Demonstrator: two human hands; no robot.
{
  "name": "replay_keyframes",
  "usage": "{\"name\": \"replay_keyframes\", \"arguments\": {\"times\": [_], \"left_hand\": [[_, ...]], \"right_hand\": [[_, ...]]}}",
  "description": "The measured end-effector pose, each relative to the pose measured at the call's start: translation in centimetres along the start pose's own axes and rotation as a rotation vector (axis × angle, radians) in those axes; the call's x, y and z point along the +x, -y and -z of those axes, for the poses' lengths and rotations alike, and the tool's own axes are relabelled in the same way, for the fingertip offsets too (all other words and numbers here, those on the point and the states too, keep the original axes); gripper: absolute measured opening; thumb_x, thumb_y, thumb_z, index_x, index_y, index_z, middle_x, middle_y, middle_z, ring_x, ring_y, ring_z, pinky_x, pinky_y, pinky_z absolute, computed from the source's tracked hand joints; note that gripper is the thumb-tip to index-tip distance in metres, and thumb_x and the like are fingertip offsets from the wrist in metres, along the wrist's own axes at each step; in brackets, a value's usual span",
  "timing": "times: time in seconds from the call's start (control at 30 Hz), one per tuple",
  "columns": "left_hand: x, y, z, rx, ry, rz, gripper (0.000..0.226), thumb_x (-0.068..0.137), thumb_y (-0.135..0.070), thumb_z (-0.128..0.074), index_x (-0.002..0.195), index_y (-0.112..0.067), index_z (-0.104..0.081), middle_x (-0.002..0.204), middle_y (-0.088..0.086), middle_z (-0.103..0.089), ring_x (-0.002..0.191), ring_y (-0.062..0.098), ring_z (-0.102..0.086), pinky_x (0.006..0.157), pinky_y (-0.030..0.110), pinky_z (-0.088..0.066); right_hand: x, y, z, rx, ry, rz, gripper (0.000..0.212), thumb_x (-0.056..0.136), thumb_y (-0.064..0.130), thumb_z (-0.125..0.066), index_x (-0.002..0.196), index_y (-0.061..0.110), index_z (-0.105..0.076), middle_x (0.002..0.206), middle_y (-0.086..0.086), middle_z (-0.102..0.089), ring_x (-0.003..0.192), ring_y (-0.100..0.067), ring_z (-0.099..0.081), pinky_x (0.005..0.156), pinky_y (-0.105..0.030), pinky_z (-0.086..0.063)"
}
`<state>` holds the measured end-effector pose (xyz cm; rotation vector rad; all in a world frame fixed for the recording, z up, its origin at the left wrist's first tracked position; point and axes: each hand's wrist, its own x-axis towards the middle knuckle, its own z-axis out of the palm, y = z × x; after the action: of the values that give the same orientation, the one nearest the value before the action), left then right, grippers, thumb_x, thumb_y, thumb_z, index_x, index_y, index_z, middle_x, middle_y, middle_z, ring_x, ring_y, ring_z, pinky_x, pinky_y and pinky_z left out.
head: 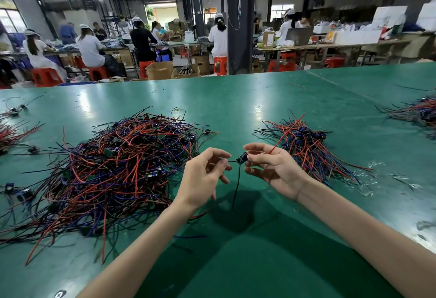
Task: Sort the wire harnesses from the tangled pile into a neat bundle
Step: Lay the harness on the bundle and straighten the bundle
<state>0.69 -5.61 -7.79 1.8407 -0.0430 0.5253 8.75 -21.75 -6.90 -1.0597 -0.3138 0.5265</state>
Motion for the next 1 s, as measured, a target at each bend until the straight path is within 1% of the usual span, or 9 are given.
{"name": "replay_keyframes", "arguments": {"times": [0.13, 0.27, 0.4, 0.57, 0.63, 0.7, 0.73, 0.83, 1.0], "left_hand": [[0.0, 0.1, -0.1, 0.02, 0.038, 0.007, 0.014, 0.091, -0.004, -0.058, 0.097, -0.016, -0.062, 0.083, 0.014, -0.067, 0.046, 0.014, -0.062, 0.039, 0.009, -0.037], [0.0, 0.4, 0.0, -0.009, 0.081, 0.052, 0.021, 0.092, -0.001, -0.056, 0.102, -0.019, -0.059, 0.084, 0.003, -0.065, 0.05, 0.023, -0.066, 0.045, 0.013, -0.041], [0.1, 0.9, 0.1, 0.003, 0.119, 0.066, 0.023, 0.093, 0.0, -0.053, 0.102, -0.02, -0.06, 0.089, 0.003, -0.068, 0.051, 0.024, -0.067, 0.063, 0.022, -0.051], [0.1, 1.3, 0.5, 0.042, 0.15, 0.092, 0.026, 0.092, 0.0, -0.056, 0.097, -0.024, -0.065, 0.096, 0.003, -0.071, 0.056, 0.025, -0.07, 0.073, 0.027, -0.054], [0.1, 1.1, 0.7, 0.055, 0.158, 0.106, 0.028, 0.091, 0.002, -0.056, 0.095, -0.024, -0.066, 0.095, 0.003, -0.071, 0.059, 0.024, -0.07, 0.068, 0.03, -0.056], [0.1, 0.9, 0.8, 0.044, 0.169, 0.135, 0.029, 0.091, 0.003, -0.056, 0.096, -0.024, -0.066, 0.095, 0.005, -0.071, 0.067, 0.019, -0.071, 0.051, 0.03, -0.055], [0.1, 0.8, 0.8, 0.031, 0.172, 0.144, 0.029, 0.091, 0.001, -0.057, 0.097, -0.025, -0.067, 0.095, 0.007, -0.071, 0.073, 0.017, -0.07, 0.049, 0.029, -0.055], [0.2, 0.4, 0.8, -0.019, 0.166, 0.134, 0.016, 0.09, -0.01, -0.061, 0.098, -0.021, -0.069, 0.095, 0.012, -0.07, 0.083, 0.014, -0.065, 0.059, 0.032, -0.057], [0.1, 0.4, -0.1, -0.043, 0.167, 0.13, 0.007, 0.089, -0.011, -0.062, 0.094, -0.011, -0.068, 0.081, 0.01, -0.068, 0.07, 0.015, -0.064, 0.058, 0.032, -0.057]], "right_hand": [[-0.2, 0.2, 0.0, -0.077, 0.067, -0.023, 0.015, 0.075, -0.007, -0.06, 0.079, 0.002, -0.07, 0.071, -0.009, -0.067, 0.062, -0.013, -0.062, 0.063, -0.027, -0.057], [-0.2, -0.2, -0.2, -0.067, 0.025, -0.002, 0.009, 0.077, -0.006, -0.06, 0.08, 0.002, -0.06, 0.064, -0.005, -0.064, 0.056, -0.013, -0.06, 0.06, -0.028, -0.057], [0.1, 0.0, -0.1, -0.013, -0.076, 0.036, 0.01, 0.088, -0.002, -0.056, 0.081, 0.005, -0.055, 0.064, -0.007, -0.065, 0.054, -0.014, -0.061, 0.059, -0.029, -0.058], [0.2, -0.1, 0.2, 0.019, -0.16, 0.09, 0.013, 0.09, -0.004, -0.053, 0.08, 0.004, -0.054, 0.064, -0.012, -0.068, 0.052, -0.018, -0.064, 0.054, -0.029, -0.057], [0.1, -0.2, 0.2, -0.012, -0.153, 0.104, 0.013, 0.09, -0.005, -0.053, 0.081, 0.004, -0.054, 0.064, -0.012, -0.068, 0.053, -0.018, -0.065, 0.055, -0.028, -0.057], [0.1, -0.3, 0.2, -0.043, -0.142, 0.105, 0.011, 0.09, -0.005, -0.054, 0.083, 0.003, -0.056, 0.065, -0.011, -0.068, 0.055, -0.018, -0.065, 0.056, -0.028, -0.057], [0.1, -0.3, 0.2, -0.064, -0.13, 0.098, 0.01, 0.09, -0.006, -0.054, 0.084, 0.002, -0.057, 0.065, -0.01, -0.068, 0.056, -0.017, -0.065, 0.057, -0.028, -0.057], [0.0, -0.3, 0.0, -0.118, -0.064, 0.053, 0.008, 0.088, -0.007, -0.055, 0.087, -0.002, -0.061, 0.066, -0.009, -0.068, 0.059, -0.016, -0.066, 0.06, -0.028, -0.058], [-0.5, -1.3, -0.9, -0.178, 0.041, 0.029, 0.006, 0.085, -0.009, -0.056, 0.084, -0.005, -0.06, 0.068, -0.009, -0.068, 0.061, -0.017, -0.067, 0.064, -0.026, -0.059]]}}
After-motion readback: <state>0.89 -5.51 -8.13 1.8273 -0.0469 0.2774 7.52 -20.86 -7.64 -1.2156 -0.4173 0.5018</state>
